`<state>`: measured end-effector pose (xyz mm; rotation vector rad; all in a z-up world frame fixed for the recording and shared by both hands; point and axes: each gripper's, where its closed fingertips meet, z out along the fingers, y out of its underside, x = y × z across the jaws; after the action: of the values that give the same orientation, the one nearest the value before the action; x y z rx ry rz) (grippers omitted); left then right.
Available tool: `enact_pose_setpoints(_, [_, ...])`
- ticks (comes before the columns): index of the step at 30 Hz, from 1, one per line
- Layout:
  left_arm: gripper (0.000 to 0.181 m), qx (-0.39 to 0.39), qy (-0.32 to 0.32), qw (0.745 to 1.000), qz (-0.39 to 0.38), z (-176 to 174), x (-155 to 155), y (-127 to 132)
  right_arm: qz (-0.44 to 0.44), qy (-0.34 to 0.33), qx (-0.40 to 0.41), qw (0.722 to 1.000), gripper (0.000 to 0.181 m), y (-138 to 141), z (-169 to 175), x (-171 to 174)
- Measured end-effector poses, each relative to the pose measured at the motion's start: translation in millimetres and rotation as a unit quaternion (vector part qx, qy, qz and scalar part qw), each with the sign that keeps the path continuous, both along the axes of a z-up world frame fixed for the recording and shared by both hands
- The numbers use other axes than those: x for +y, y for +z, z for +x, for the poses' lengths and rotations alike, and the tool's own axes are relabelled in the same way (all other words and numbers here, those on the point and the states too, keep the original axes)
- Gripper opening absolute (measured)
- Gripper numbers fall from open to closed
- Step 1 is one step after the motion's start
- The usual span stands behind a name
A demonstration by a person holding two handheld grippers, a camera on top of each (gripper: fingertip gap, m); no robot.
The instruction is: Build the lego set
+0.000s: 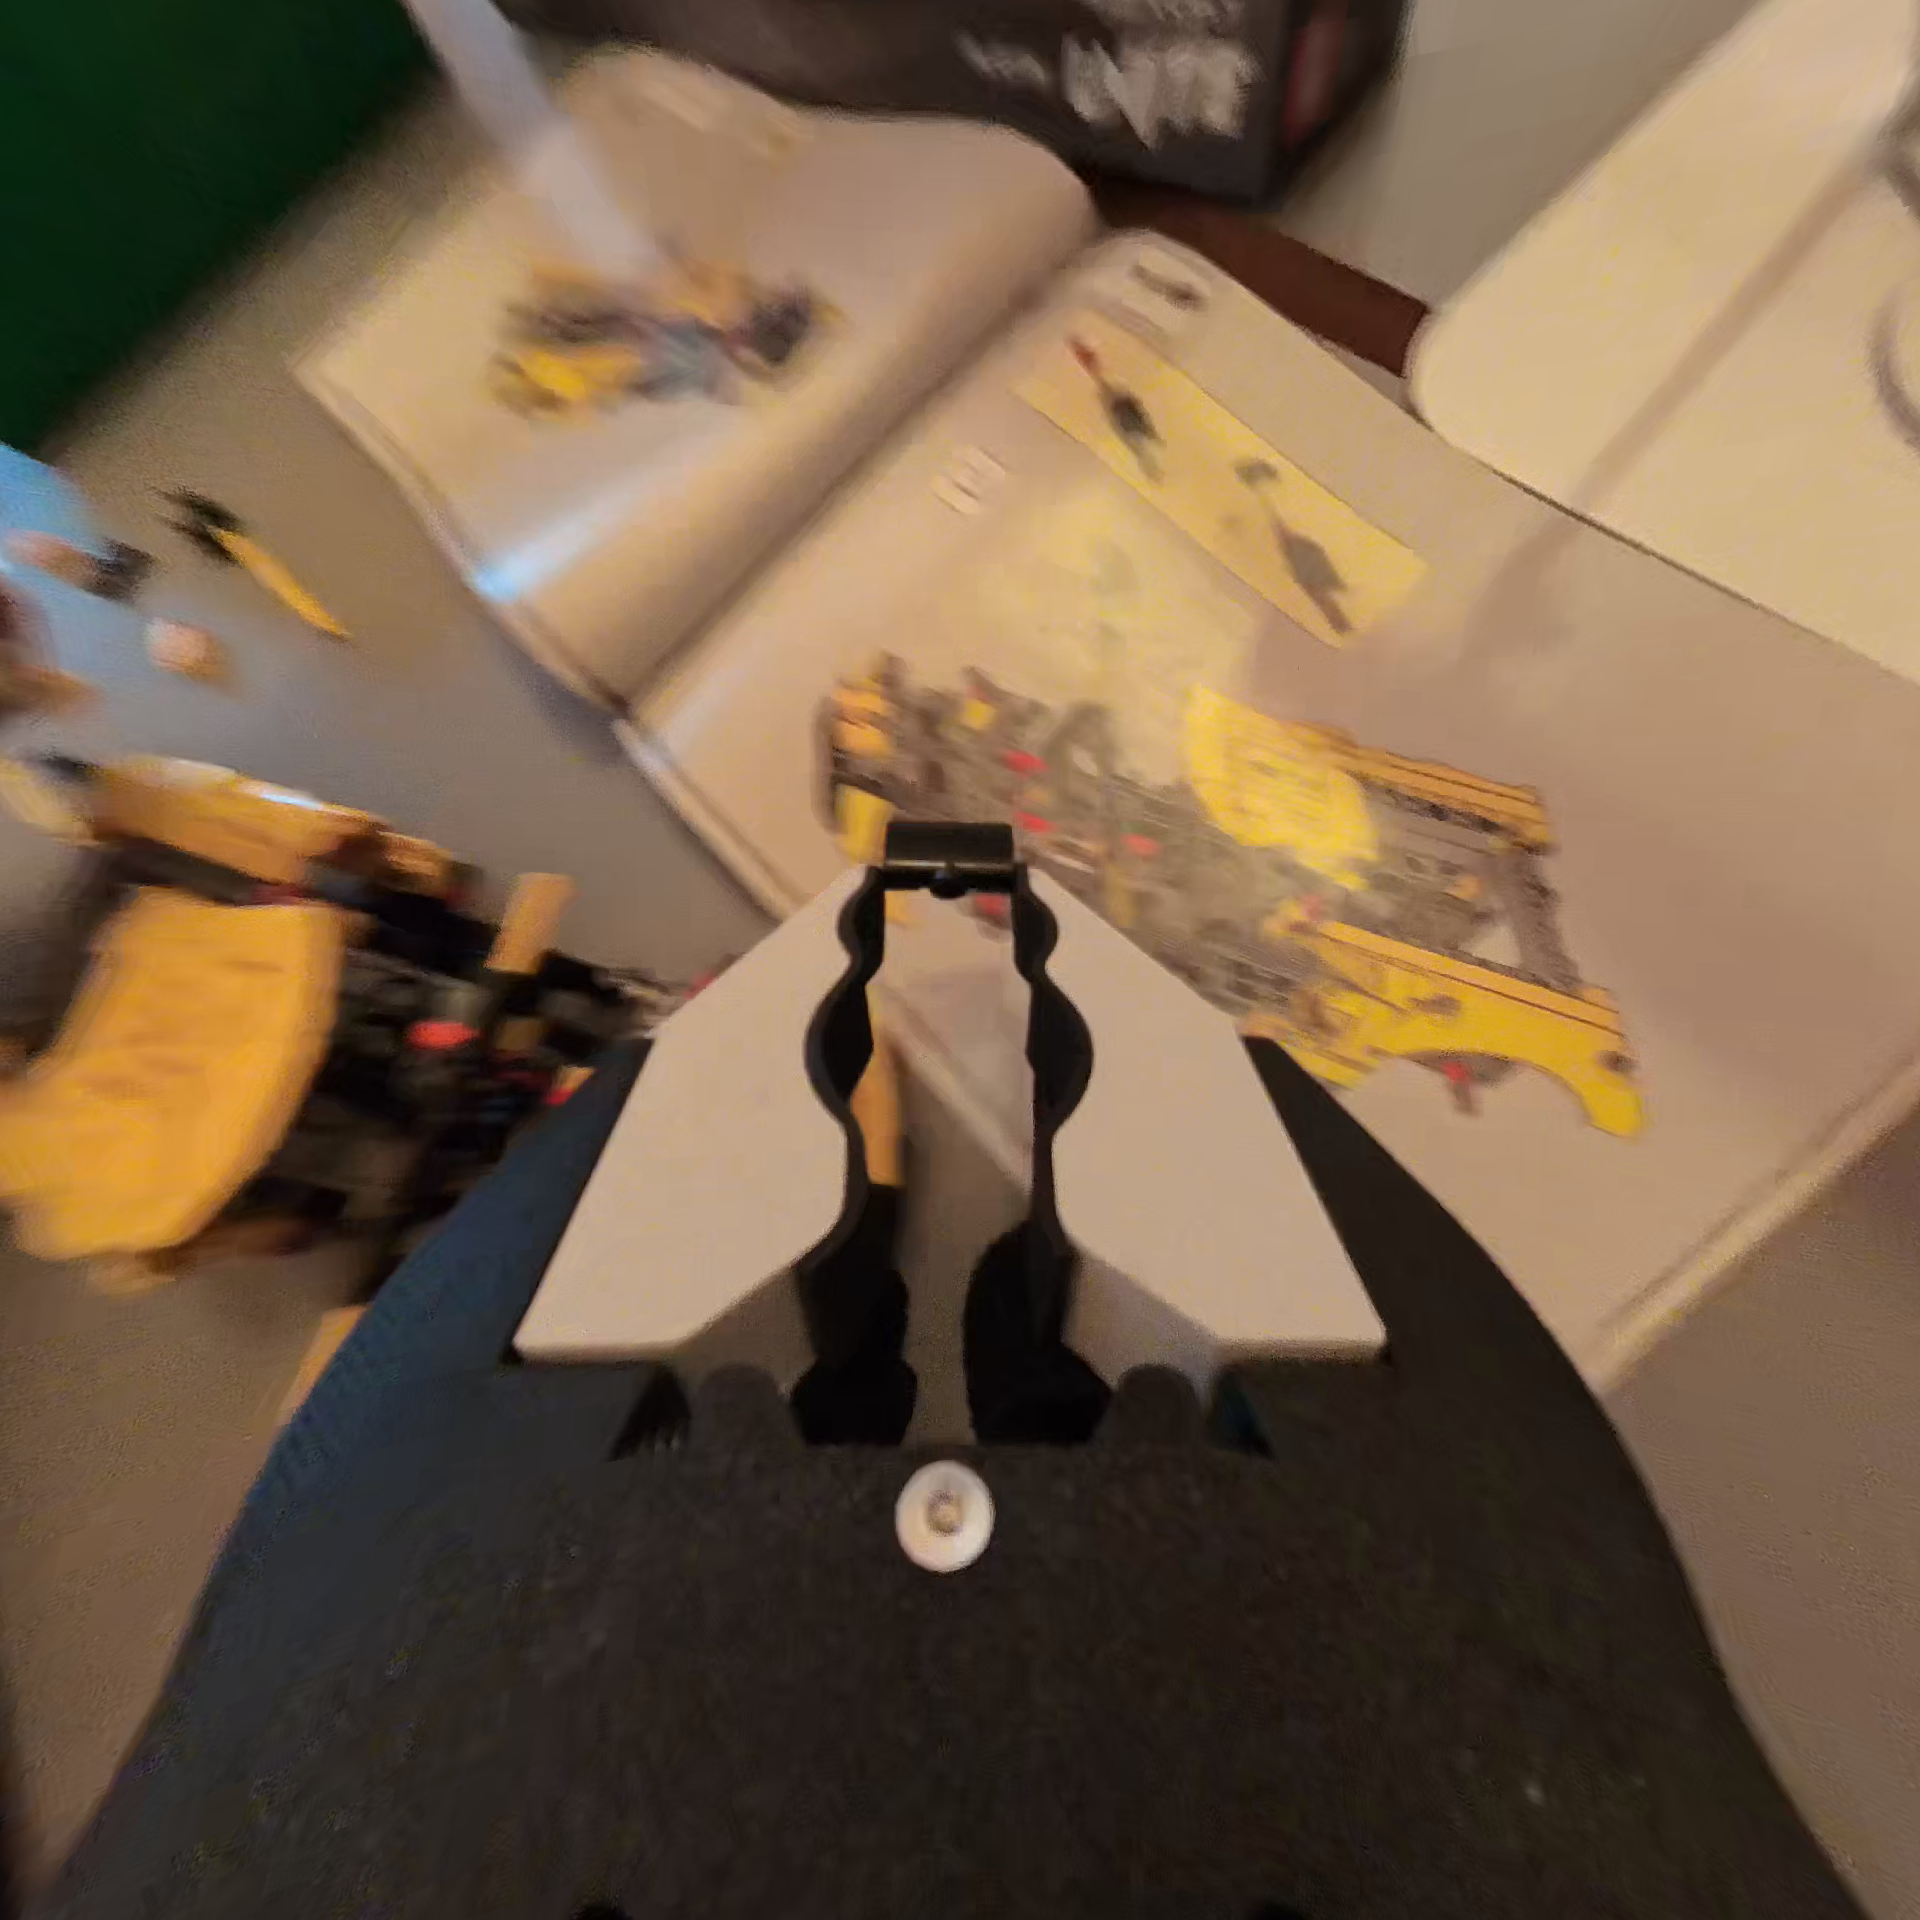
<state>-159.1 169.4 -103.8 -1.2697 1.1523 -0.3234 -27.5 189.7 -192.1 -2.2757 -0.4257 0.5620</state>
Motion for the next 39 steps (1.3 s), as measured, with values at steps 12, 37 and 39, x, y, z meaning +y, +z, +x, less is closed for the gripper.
enact_pose_setpoints(12, [0.029,0.116,-0.031,0.971,0.208,25.0,-53.0,10.6,0.030,0.216,0.138,0.966,0.023,97.8,-107.5,-80.8])
enact_pose_setpoints(37, [0.007,-0.207,-0.227,0.952,0.007,15.9,-110.4,87.6,0.083,0.340,0.399,0.848,0.031,174.0,-109.7,-126.7])
enact_pose_setpoints(39, [0.006,-0.201,-0.238,0.950,0.033,17.5,-117.1,87.1,0.069,0.350,0.428,0.830,0.028,178.8,-114.7,-128.6])
